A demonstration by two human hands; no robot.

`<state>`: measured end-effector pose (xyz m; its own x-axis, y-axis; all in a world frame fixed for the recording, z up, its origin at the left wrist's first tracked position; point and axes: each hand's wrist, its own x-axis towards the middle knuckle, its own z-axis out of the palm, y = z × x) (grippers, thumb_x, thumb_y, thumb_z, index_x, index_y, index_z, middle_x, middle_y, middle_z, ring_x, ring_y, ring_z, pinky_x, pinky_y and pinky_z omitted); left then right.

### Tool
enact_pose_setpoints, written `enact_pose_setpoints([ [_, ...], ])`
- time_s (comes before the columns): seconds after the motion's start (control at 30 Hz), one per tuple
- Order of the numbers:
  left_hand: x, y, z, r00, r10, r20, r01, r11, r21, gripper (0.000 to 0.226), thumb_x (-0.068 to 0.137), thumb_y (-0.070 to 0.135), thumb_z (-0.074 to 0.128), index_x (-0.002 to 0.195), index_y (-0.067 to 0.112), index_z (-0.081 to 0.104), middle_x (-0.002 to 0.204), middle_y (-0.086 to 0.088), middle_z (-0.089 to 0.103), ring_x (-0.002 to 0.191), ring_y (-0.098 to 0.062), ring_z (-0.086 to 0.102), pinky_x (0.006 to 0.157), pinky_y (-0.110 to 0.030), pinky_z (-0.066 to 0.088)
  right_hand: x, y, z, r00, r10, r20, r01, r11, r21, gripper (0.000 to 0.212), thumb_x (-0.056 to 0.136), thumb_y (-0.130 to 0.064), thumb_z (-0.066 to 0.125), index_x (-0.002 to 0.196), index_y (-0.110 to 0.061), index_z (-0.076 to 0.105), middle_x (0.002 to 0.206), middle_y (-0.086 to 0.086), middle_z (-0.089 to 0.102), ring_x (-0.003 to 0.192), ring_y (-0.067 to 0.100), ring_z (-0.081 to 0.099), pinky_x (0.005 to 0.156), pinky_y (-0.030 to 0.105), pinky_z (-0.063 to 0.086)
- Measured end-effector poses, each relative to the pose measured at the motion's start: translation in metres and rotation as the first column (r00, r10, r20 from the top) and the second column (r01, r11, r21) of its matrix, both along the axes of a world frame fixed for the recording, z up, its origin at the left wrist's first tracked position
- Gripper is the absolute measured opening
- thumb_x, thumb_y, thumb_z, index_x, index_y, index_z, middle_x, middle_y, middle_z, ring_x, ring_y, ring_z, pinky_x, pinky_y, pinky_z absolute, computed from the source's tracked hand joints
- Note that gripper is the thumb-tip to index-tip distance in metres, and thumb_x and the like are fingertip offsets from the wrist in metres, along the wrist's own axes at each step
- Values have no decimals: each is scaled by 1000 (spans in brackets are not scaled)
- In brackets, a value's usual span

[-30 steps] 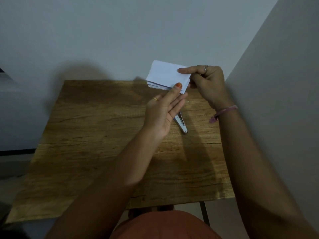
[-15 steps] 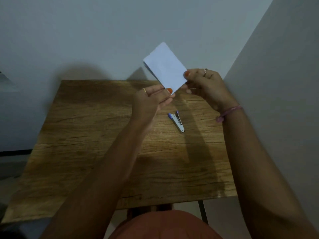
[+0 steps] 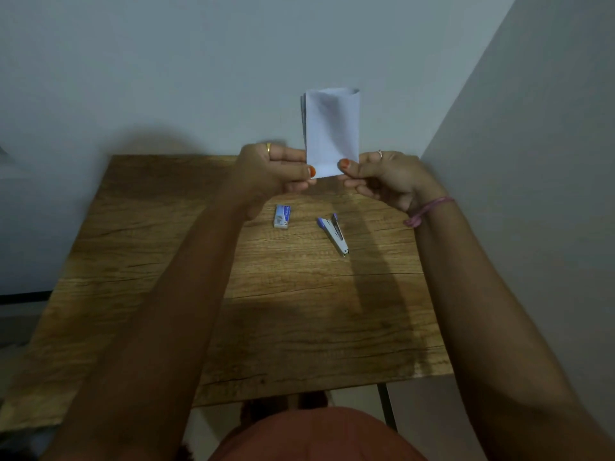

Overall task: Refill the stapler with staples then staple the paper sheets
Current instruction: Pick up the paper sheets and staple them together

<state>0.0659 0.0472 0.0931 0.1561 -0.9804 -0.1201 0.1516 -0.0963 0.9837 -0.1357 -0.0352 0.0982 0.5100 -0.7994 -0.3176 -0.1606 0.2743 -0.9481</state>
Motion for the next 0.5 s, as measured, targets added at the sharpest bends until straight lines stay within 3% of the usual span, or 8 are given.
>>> enact_pose_setpoints([
  [0.1, 6, -1, 4, 997, -30, 68, 31, 999, -9, 20, 72, 0, 78, 90, 1, 72, 80, -13, 76, 74, -23, 74, 60, -20, 56, 1, 2, -4, 1000, 10, 8, -10, 996, 87, 23, 79, -23, 74, 57, -22, 73, 79, 0, 77, 68, 1, 71, 55, 12, 52],
  [0.2, 15, -3, 10, 992, -64, 107, 64, 998, -1, 13, 70, -4, 78, 74, 8, 75, 75, -13, 75, 71, -22, 74, 59, -18, 56, -5, 2, -2, 997, 77, 20, -78, 992, 97, 7, 72, -25, 77, 74, -22, 72, 91, 0, 77, 85, 5, 72, 64, 15, 54],
  [0.37, 26, -6, 20, 975, -177, 131, 172, 984, 53, 12, 71, -3, 78, 76, 8, 77, 82, -14, 76, 77, -22, 74, 62, -18, 57, -4, 3, 5, 994, 98, 56, -98, 995, 3, 25, 66, -11, 79, 91, -10, 74, 80, -1, 75, 61, 3, 65, 54, 10, 50],
  [0.5, 27, -11, 22, 990, -103, 97, 104, 995, 1, 18, 75, 3, 78, 92, 7, 74, 87, -11, 76, 84, -22, 74, 67, -17, 56, 0, 2, 10, 997, 31, 64, -29, 999, -41, 8, 67, -9, 80, 71, -15, 77, 67, -4, 72, 55, 2, 58, 48, 11, 43],
])
